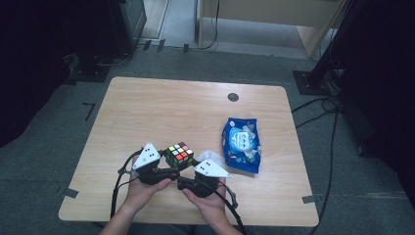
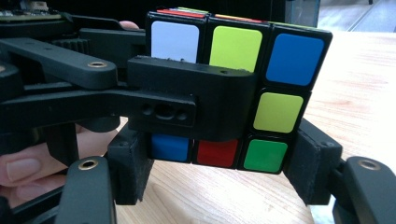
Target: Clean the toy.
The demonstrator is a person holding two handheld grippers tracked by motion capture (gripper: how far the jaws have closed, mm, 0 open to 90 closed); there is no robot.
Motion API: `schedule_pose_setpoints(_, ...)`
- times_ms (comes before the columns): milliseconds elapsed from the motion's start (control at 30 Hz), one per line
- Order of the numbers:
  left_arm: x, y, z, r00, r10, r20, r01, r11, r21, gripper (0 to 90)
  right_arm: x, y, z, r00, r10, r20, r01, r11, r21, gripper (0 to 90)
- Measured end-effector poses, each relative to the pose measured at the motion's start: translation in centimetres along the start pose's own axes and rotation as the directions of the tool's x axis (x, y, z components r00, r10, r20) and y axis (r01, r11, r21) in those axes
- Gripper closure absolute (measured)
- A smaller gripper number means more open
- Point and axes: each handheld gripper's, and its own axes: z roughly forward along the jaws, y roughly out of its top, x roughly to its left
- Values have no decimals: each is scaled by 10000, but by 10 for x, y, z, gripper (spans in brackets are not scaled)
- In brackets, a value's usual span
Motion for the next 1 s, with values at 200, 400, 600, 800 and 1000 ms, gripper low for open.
schedule_pose_setpoints(200,3,1,-1,9998,-90,199,87,9999,142,335,-3,0,0,9986,-517,-147,517,9987,15,337)
schedule_pose_setpoints(400,6,7,-3,9974,-472,535,432,9964,730,322,-4,-1,-4,9638,-2646,321,2645,9644,80,345)
schedule_pose_setpoints(600,6,12,-1,9959,-755,498,677,9872,1442,322,-3,-5,-5,8953,-4414,603,4404,8973,286,346)
schedule_pose_setpoints(800,8,12,3,9934,-1040,474,931,9769,1922,319,1,-10,-3,8149,-5721,929,5688,8202,614,346)
schedule_pose_setpoints(1000,10,10,5,9932,-988,613,817,9681,2367,327,6,-14,-1,7245,-6816,1020,6758,7317,888,346)
